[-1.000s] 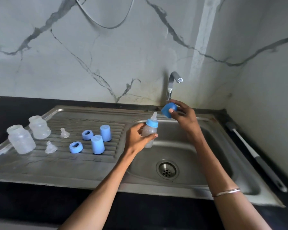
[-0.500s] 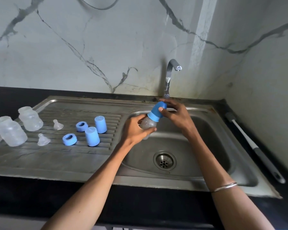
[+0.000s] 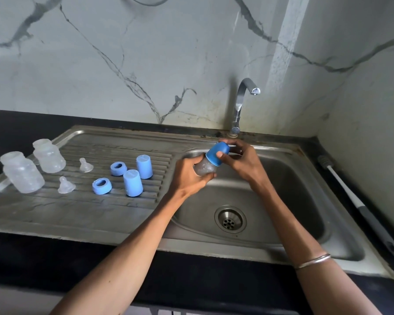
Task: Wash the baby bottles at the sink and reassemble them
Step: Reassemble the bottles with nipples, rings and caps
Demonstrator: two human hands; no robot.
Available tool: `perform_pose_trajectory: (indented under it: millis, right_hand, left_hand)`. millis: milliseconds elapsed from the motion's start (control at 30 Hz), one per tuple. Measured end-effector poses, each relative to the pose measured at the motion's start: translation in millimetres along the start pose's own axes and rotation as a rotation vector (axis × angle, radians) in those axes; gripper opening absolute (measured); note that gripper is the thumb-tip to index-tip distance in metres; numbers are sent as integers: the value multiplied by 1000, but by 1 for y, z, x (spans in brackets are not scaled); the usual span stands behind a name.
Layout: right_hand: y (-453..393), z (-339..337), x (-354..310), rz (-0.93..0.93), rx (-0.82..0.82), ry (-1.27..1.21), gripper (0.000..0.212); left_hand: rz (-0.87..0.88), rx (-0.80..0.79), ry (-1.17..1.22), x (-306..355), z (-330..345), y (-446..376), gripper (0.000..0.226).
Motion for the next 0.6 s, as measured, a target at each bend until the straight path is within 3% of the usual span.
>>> perform_pose_trajectory:
  millis: [367, 600]
  right_hand:
    - [11, 1, 1, 151, 54, -139, 43]
    - [12, -2, 1, 238, 143, -45, 52]
  left_hand:
    - [70, 55, -138, 5, -3, 4, 31]
    - [129, 48, -252, 9, 3, 5, 35]
Point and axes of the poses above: each hand's wrist, its own y-axis away from the middle knuckle, its own z-axis out of the palm, x = y × z, the point moved 8 cm from there along -y, towards the middle knuckle, and after that the axes turned 2 degrees about y, right-handed, at the moved point
